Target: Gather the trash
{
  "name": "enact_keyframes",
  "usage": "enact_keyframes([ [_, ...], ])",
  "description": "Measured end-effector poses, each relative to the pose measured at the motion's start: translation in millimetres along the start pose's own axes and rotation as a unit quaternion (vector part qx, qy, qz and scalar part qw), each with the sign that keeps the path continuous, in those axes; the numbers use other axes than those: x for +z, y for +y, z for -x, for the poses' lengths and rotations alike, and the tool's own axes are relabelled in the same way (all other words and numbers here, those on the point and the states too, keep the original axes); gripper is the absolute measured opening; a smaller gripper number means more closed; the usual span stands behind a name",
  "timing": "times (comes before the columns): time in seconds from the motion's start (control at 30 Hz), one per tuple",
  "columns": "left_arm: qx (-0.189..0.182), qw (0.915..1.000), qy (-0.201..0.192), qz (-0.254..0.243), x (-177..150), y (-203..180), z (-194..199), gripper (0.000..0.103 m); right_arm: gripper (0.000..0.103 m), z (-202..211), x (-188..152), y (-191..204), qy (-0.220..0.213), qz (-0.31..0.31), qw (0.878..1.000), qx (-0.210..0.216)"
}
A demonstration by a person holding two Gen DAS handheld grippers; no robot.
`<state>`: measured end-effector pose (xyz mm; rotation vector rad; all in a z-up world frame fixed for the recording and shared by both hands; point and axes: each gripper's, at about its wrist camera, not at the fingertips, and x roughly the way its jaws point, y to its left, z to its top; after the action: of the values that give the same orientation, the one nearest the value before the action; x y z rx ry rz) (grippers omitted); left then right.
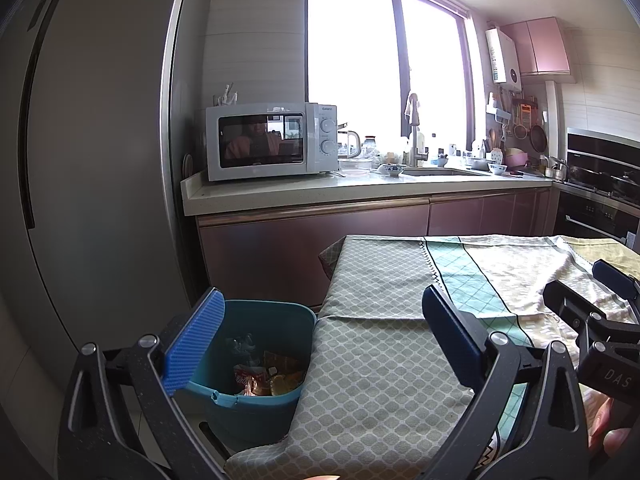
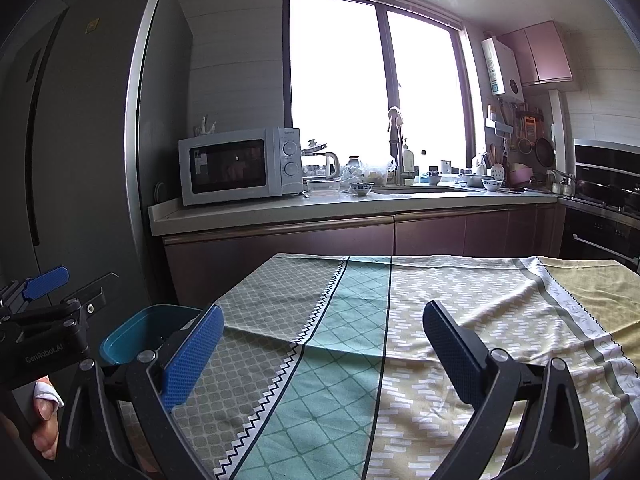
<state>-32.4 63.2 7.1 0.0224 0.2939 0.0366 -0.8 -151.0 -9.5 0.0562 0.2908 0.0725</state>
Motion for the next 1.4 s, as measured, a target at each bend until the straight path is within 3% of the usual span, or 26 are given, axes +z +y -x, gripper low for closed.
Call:
enact_keyframes([
  [1.4, 0.002, 1.0000, 0.004, -0.002, -0.1, -4.0, -2.3, 0.097, 0.097, 2.2, 1.0, -2.4, 0.000, -0.005, 1.000, -0.006],
])
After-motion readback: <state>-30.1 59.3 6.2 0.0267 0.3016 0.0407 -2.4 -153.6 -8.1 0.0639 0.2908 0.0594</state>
